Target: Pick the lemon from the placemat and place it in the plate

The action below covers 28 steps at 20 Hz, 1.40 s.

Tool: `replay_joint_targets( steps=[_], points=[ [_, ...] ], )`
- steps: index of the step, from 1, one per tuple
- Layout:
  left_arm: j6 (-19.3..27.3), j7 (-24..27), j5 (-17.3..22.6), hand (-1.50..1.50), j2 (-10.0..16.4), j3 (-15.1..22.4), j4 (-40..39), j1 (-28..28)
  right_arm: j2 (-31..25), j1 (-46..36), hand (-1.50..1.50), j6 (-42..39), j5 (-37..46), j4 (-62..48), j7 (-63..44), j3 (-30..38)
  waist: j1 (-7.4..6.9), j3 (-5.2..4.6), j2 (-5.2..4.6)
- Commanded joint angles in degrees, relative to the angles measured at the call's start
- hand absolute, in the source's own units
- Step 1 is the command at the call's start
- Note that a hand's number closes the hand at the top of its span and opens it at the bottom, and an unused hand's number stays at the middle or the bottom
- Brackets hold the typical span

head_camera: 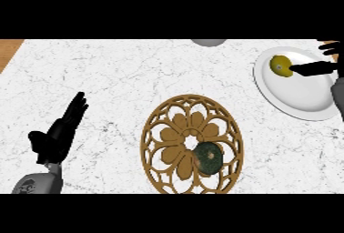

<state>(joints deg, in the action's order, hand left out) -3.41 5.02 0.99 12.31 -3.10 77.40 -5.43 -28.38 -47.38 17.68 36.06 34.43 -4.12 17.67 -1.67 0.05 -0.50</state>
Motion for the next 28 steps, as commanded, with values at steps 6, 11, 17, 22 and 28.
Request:
replay_joint_targets(
  steps=[6, 11, 17, 22, 28],
  points=[
    [-1.77, 2.13, 1.08, 0.0, 1.15, -2.29, -2.45, 0.27, 1.03, -3.18, -1.5, 6.0, -9.36, -4.53, 7.38, 9.36, 0.63, 0.02, 0.05],
    [0.87, 0.82, -0.89, 0.0, -1.41, 0.13, 1.48, 2.23, -4.44, -0.15, -1.5, -1.67, -20.39, -3.17, 13.57, 18.6, 1.21, 0.08, 0.31],
    [-2.57, 0.43, 1.22, 0.0, 2.62, -3.01, 0.99, 1.73, -8.91, 9.42, -1.5, -12.57, -29.12, -4.21, 23.52, 25.2, 1.68, 0.05, 0.35],
    [-0.34, 3.07, -0.69, 0.0, -0.12, -2.14, -2.08, 0.89, -13.33, 17.63, -1.5, -20.42, -31.74, -6.71, 30.7, 26.76, 1.62, 0.02, 0.3],
    [0.84, 2.33, -2.69, 0.0, -2.77, 0.97, 1.58, 2.92, -18.5, 21.13, -1.5, -27.95, -31.82, -15.35, 40.82, 26.67, 0.69, 0.14, 0.09]
  ],
)
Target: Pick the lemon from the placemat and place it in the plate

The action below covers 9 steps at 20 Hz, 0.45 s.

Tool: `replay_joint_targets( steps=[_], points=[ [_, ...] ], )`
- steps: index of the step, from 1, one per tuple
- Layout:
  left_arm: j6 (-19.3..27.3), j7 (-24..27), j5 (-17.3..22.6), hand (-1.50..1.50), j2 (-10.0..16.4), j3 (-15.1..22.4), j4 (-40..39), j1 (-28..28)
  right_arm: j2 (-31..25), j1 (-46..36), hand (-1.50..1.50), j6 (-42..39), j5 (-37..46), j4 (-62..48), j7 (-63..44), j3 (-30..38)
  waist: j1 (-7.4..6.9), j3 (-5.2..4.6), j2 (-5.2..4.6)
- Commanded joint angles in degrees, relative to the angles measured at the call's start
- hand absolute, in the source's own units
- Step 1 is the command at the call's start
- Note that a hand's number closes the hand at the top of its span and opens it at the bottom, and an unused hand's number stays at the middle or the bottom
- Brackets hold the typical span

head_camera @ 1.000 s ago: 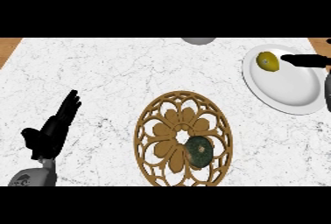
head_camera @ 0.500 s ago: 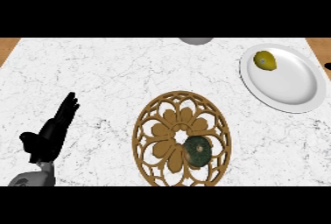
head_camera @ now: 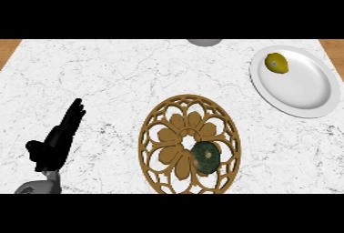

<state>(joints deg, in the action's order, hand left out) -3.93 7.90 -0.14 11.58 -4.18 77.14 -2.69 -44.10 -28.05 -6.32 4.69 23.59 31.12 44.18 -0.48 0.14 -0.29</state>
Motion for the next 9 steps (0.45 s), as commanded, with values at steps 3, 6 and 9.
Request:
replay_joint_targets(
  steps=[3, 6, 9],
  points=[
    [0.61, -2.57, -0.57, 0.0, -1.1, 0.71, 1.93, -1.24, -4.48, 3.19, -1.5, -4.7, 0.21, -6.3, 6.94, -1.2, -0.3, 0.01, -0.01],
    [-1.56, -3.45, 1.07, 0.0, 1.36, -1.49, 3.0, -0.23, -2.48, 4.26, -1.5, -3.06, 0.18, -7.24, 9.46, -2.15, -0.32, -0.01, 0.08],
    [-1.22, -2.39, 0.48, 0.0, 0.82, -1.31, 1.33, -1.47, -4.25, 3.92, -1.5, -1.87, 0.16, -10.57, 12.71, -1.26, -0.7, 0.09, -0.17]
  ],
)
